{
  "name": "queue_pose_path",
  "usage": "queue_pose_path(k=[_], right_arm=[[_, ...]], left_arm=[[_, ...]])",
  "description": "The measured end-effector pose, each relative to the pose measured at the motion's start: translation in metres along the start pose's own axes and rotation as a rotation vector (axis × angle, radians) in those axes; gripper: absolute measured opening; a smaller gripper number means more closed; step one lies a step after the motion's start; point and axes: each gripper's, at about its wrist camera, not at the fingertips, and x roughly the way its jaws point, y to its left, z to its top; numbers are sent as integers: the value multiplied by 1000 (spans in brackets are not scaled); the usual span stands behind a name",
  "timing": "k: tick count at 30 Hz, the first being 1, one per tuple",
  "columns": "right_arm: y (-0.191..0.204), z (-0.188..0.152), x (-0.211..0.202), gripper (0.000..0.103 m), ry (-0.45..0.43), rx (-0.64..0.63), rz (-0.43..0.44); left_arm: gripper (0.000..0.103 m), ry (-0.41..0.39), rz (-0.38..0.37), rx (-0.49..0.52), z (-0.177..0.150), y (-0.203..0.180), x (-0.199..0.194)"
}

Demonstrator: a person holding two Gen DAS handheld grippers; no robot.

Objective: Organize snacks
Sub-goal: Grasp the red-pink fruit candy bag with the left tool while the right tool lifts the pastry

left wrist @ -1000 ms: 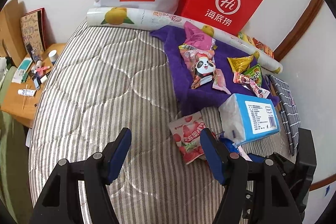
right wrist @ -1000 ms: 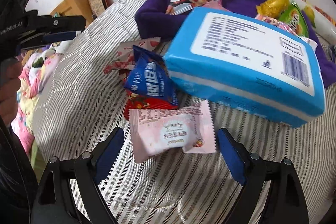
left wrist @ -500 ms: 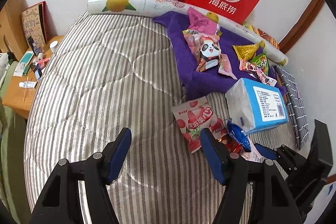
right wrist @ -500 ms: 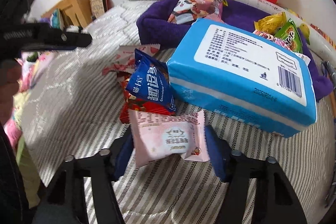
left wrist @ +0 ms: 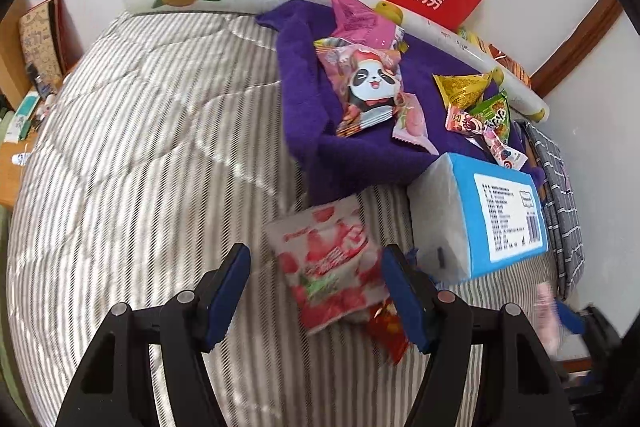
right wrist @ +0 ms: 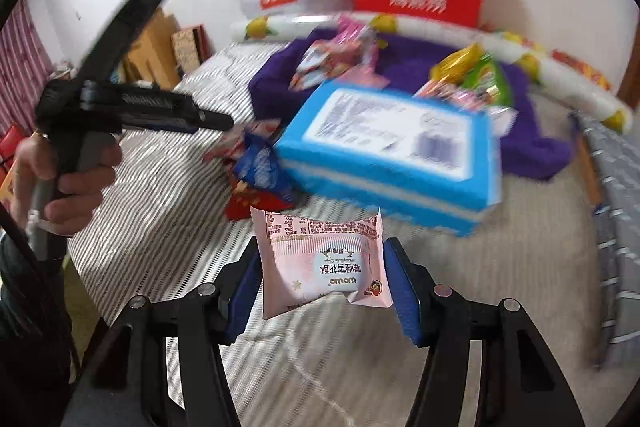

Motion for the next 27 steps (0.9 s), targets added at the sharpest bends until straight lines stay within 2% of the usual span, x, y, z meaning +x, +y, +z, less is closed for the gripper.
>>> queue_pose_path(k=[4,8,20,25,26,27], right_arm=[[-21,13,-21,59,-50,29,-22],[-35,27,-23,59,-78,53,-48],[-41,47,-13,59,-111,55,-15],[-44,69,-9,59,-129,71,-40],[-46,73,-7,59,-128,73,-47],[-48,78,-5,59,-125,79,-58]], left_arm=[[66,32,5,-12,9,-4,17],[66,64,26,-8,11,-7,30],[66,39,104,67,-7,3,16],[65,24,149,134,-6,-13,27],[64,19,160,149,-6,-15,28],[57,10,166,159,-7,-16,28]])
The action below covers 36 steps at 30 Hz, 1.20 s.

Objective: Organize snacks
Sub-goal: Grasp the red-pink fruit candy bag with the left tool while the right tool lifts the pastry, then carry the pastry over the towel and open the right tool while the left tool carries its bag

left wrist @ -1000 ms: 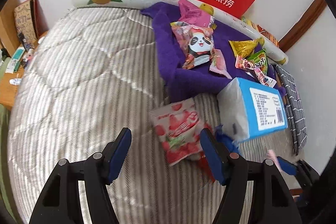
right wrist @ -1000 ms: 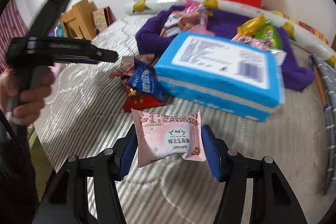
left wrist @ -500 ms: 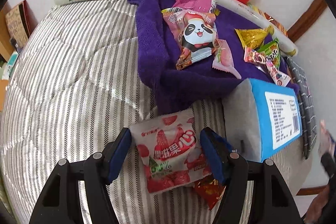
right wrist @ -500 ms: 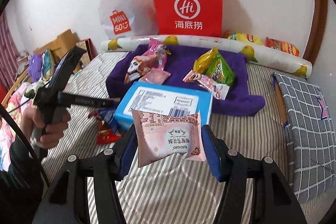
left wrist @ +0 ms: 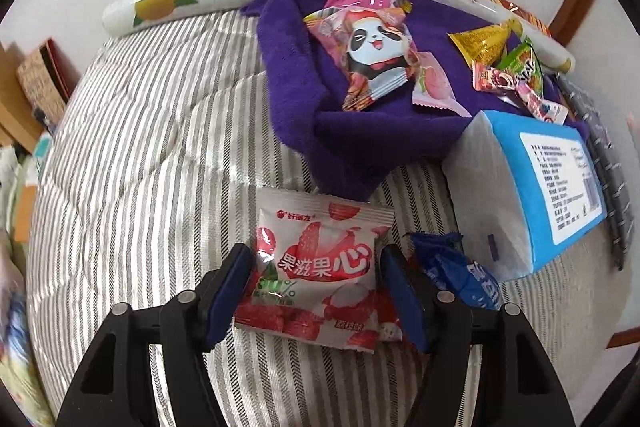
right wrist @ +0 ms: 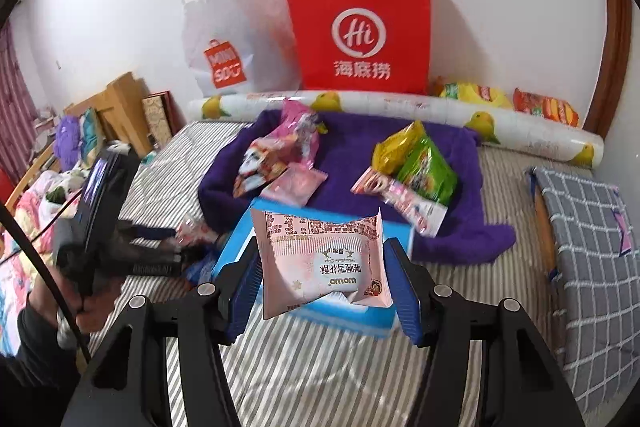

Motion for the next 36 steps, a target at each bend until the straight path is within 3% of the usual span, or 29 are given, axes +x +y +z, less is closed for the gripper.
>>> queue_pose_path(k=[13,22,28,30,32,36], right_arm=[[-5,59,88,59,95,24,-31],[-11,65,154,59,216,28,-59],[-11,64,173,60,264,-8,-94],[-10,64,172,62,267,-18,-93],[-11,65,174,71,280,-20,-99],[-12,63,169,73,286,-12,-76]], left_arm=[[53,-35,-31,-81,3,43,-22],[53,-69,-69,-134,18,65,-31],[53,-97,-81,-146,27,68,-37],[53,-105,-82,-146,28,67,-40],[53,-108,-81,-146,30,65,-42],[53,-118,-81,-136,35,58,-50]])
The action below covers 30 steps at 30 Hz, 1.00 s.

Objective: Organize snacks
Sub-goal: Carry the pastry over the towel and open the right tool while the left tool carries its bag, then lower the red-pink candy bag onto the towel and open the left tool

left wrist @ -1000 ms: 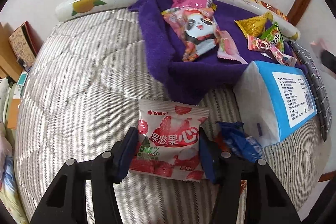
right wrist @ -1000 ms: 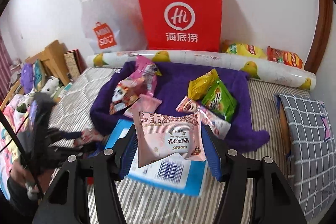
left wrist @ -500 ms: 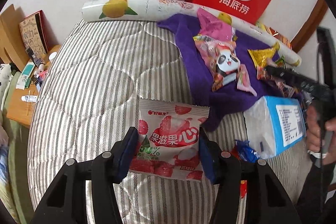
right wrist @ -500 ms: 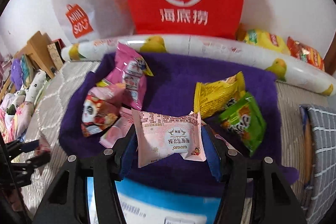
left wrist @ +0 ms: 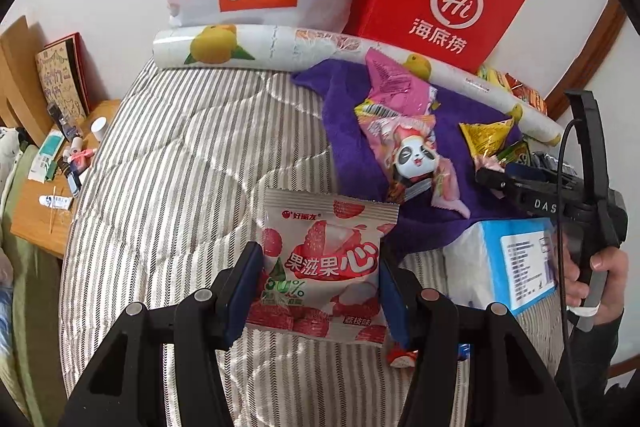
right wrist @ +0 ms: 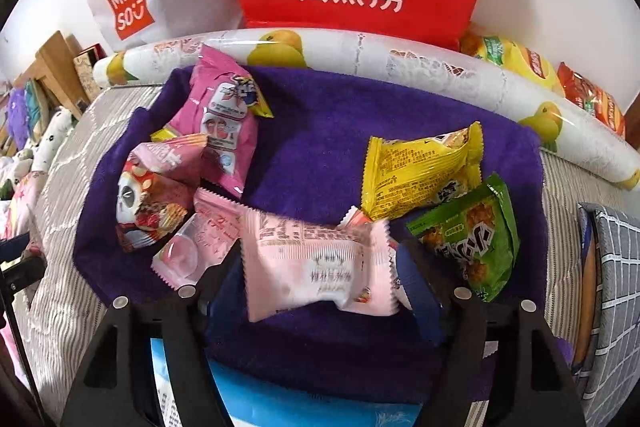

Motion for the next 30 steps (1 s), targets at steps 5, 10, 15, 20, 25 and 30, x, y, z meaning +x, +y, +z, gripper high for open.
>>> queue_pose_path(k=[5,10,15,20,25,30], right_arm=[[-6,-8,-34,74,-57,10,49],[-25,-24,-92,79,-178,21,16],[-47,-46,-126,79,-238,43,-20],[-68,-67,-137,79,-258,73,-64],[-86,-75,-139,79,-281,130,-83],[-95,-74,-137,79,-290,165,-72]], left_arm=[[53,-23,-5,26,10,-19,-12],[53,-45,-26,68,21,-48,-18],[53,-57,-59,108,35,-82,-12],[53,-50,-87,129,47,-108,0],[53,-37,-98,140,62,-126,17],[53,-23,-120,128,76,-134,39]])
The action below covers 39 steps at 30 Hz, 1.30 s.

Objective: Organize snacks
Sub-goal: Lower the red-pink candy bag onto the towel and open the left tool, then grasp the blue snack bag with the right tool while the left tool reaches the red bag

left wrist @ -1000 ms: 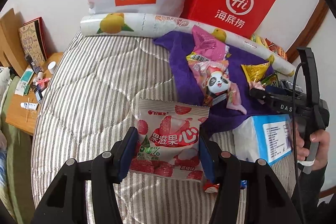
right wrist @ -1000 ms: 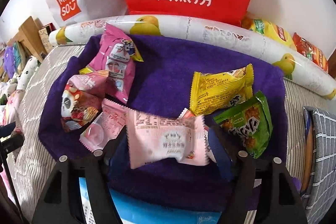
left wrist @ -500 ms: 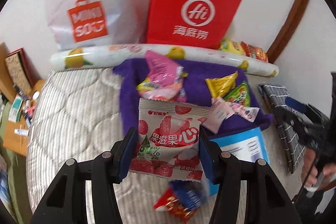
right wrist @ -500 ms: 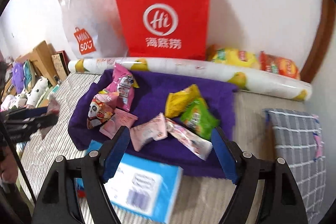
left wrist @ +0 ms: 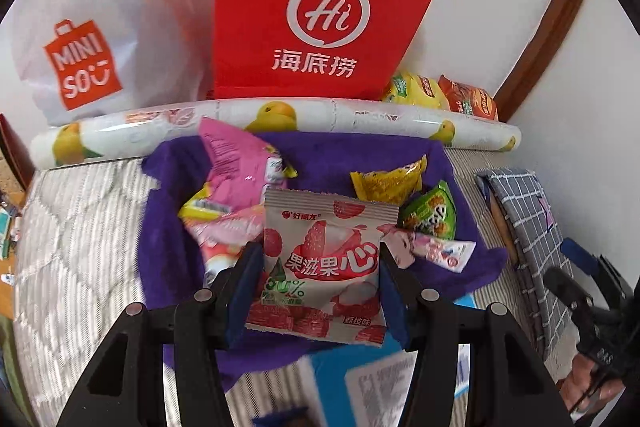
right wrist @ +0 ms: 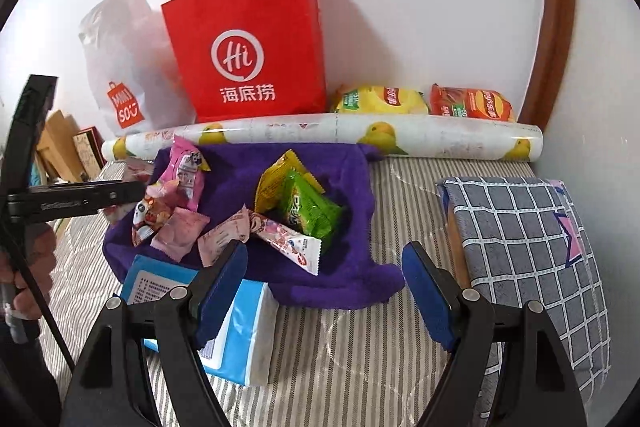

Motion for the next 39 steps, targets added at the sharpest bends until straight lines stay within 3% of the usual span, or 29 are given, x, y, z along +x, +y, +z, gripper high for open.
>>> queue_pose_path(k=[13,22,26,29,32,39], right_arm=[[-5,-2,24,79,35,6,13],[-6,-5,33,79,50,10,30],[-6,-7,33,79,58,9,33],[-4,-7,31,79,61,6,31],[-2,-6,24,79,56,7,34],[19,-11,-3,79,38,-6,61]], left_arm=[[54,130,-5,38,9,-21,73],[54,171,6,55,9,-26,96],[55,176,9,59,8,-25,96],[65,186,-7,52,10,-26,97],[65,181,-6,47,10,-27,90],[65,114,-9,38,5,-19,37]])
